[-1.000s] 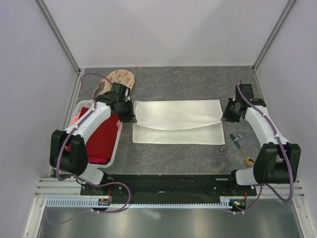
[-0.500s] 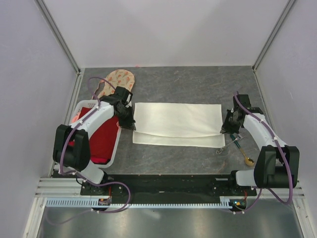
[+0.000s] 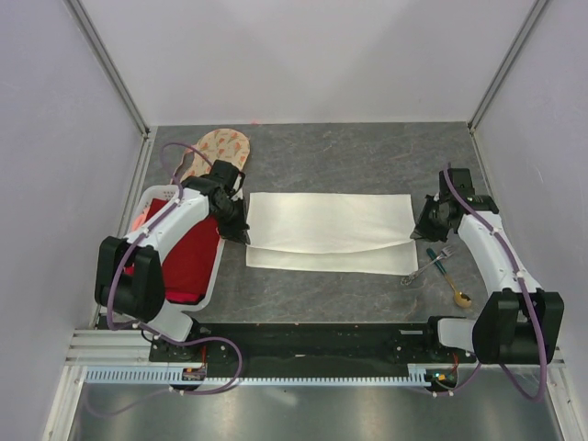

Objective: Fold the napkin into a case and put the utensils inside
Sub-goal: Fold and flatten the napkin at the center of the board.

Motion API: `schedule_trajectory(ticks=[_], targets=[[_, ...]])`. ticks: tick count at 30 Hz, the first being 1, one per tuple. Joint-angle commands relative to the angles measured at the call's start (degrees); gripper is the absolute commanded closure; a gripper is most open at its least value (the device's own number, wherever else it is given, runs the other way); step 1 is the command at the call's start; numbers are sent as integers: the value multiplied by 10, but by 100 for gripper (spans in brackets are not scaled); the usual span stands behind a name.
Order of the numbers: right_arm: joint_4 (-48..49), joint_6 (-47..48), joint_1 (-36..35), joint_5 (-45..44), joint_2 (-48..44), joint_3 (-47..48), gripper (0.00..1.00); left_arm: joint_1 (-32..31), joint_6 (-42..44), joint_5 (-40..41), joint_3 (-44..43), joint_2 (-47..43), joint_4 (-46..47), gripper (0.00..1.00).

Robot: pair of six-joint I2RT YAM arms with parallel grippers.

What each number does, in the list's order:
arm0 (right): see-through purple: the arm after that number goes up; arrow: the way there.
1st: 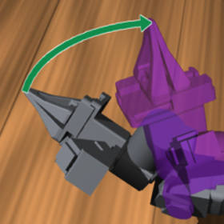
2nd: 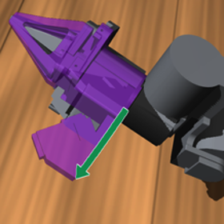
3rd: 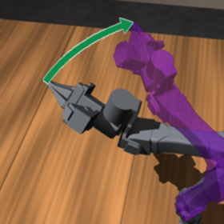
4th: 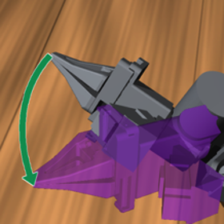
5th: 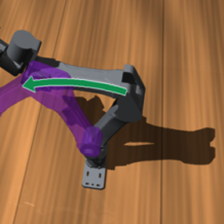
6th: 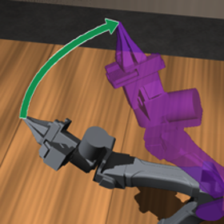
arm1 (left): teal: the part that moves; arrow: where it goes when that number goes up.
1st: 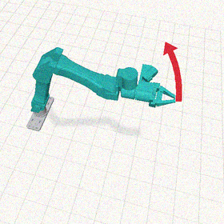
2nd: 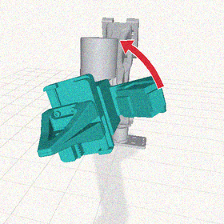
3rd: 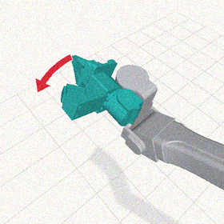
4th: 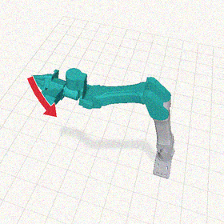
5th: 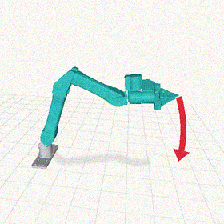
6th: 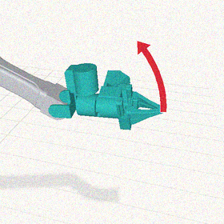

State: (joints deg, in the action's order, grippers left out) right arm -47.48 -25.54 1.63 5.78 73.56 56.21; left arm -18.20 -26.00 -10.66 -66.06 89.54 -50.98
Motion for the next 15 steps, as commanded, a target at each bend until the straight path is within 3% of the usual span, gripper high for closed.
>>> schedule_trajectory(ticks=[1,15], targets=[[-29,-14,0,0,-22,-3,100,-2,24,0,-14,-27,-29,98],[-17,-16,0,-38,60,-70,100,-15,59,20,7,34,-34,98]])
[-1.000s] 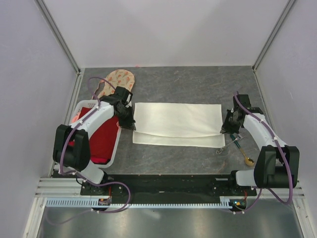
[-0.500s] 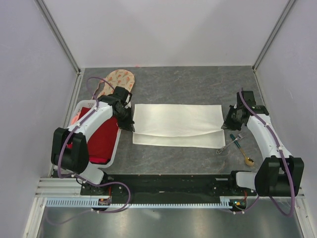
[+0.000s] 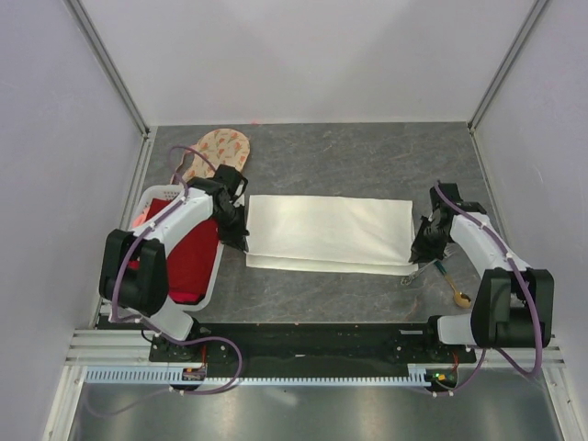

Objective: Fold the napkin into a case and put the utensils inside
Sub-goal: Fold and flatten the napkin at the center of the board.

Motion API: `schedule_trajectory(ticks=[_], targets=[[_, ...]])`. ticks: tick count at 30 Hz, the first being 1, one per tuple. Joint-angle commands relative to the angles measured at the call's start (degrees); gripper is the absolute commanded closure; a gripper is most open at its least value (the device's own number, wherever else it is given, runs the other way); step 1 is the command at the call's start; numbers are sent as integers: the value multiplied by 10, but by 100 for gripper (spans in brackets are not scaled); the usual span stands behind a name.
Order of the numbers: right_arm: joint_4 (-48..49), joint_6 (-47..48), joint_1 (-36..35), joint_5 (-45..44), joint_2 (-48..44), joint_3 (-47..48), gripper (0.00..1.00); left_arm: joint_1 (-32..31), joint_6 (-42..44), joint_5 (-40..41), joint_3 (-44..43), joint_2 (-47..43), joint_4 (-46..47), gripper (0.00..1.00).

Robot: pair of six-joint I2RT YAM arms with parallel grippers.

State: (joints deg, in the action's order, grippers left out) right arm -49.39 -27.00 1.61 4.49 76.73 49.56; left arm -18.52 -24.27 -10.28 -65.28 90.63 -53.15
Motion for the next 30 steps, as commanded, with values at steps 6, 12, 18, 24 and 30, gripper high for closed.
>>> schedule_trajectory(ticks=[6,12,18,24,30], targets=[[31,8,1,-34,80,1,100,-63,41,64,-27,82,-14,98],[54,9,1,-33,98,-9,100,-63,30,101,-30,115,-12,98],[64,17,1,-54,114,-19,100,-63,28,129,-22,119,-10,98],[63,17,0,-56,116,-24,93,-64,24,115,-10,119,-6,97],[25,19,1,-54,58,-2,56,-63,30,63,-19,61,-17,63]])
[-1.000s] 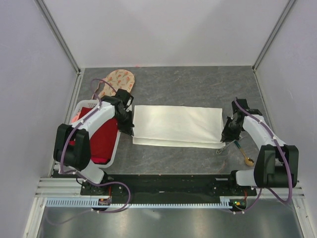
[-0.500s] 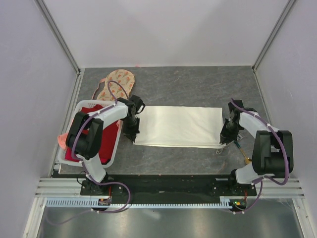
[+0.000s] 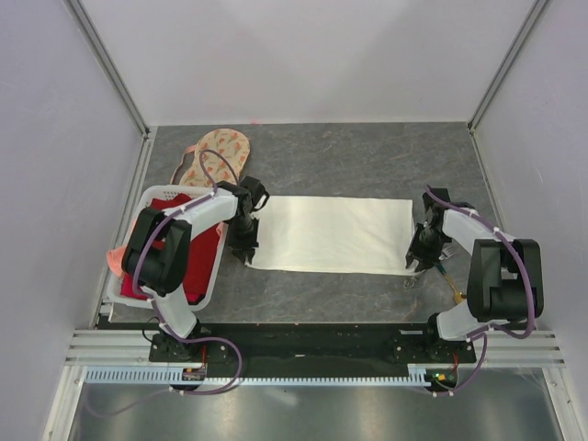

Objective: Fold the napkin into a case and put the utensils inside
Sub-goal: Fold and flatten the napkin at the center of the board, then move the rectangle-folded napkin to the center of the board.

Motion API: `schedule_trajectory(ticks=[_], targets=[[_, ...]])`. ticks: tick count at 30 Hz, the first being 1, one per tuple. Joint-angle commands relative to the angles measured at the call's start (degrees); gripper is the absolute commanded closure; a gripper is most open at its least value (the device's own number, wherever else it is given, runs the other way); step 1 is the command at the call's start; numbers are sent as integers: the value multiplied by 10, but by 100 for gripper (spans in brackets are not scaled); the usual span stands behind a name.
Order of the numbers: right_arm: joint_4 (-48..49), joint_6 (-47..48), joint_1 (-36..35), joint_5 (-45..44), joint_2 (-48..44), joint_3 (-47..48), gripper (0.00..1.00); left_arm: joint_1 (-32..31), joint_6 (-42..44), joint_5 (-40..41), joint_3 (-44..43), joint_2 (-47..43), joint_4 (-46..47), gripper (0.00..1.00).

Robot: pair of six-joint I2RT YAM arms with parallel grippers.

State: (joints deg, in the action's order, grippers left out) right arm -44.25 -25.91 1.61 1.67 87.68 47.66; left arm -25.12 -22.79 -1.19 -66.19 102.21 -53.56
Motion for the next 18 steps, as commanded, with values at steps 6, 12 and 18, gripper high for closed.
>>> schedule_trajectory(ticks=[6,12,18], targets=[[-49,25,0,-22,-83,66,43,2,-6,-93,-81,-118,-53,46],[27,31,-9,15,-16,102,50,2,-35,-143,-148,-52,-1,80],[76,32,-12,-3,63,154,65,3,-31,-122,-235,81,44,92]])
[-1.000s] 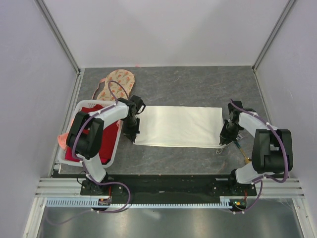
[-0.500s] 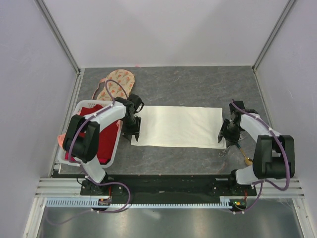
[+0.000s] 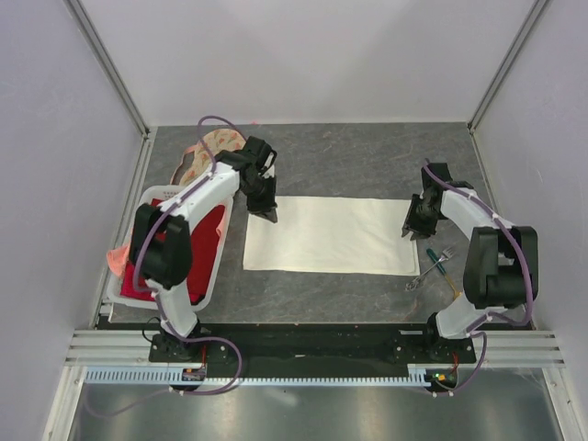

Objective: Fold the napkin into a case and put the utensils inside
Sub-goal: Move the rectangle-folded napkin to the center of the board, then pick up the rectangle-folded napkin from the center of the board.

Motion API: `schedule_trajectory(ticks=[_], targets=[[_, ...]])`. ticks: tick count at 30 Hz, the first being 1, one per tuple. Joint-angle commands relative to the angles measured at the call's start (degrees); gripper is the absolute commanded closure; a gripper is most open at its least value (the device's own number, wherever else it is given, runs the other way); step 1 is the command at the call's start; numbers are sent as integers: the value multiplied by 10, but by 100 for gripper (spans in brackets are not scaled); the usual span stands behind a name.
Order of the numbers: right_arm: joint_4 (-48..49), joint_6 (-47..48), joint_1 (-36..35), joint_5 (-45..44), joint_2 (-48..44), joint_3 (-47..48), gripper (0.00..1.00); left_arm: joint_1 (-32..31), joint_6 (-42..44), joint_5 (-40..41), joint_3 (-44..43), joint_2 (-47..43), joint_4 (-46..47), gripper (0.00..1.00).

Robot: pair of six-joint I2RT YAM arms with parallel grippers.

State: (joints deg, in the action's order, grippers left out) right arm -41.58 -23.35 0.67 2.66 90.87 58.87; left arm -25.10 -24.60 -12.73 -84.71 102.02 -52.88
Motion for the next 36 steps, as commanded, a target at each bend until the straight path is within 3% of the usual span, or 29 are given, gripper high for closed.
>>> schedule_trajectory(ticks=[1,10,16,20,27,36], targets=[[55,8,-2,-17,51,54,69,4,-13,-5,-69,99,42,92],[111,30,-25,-22,156,104,73,25,-17,66,-105,215,60,96],[35,33,-31,-23,166,172,69,34,8,92,-135,238,61,96],[14,60,-24,-62,113,146,62,33,4,60,-142,214,52,92],[74,97,11,3,95,76,48,21,-13,3,-86,115,52,88],[89,96,0,-12,127,79,51,8,-33,-26,-47,86,55,90]])
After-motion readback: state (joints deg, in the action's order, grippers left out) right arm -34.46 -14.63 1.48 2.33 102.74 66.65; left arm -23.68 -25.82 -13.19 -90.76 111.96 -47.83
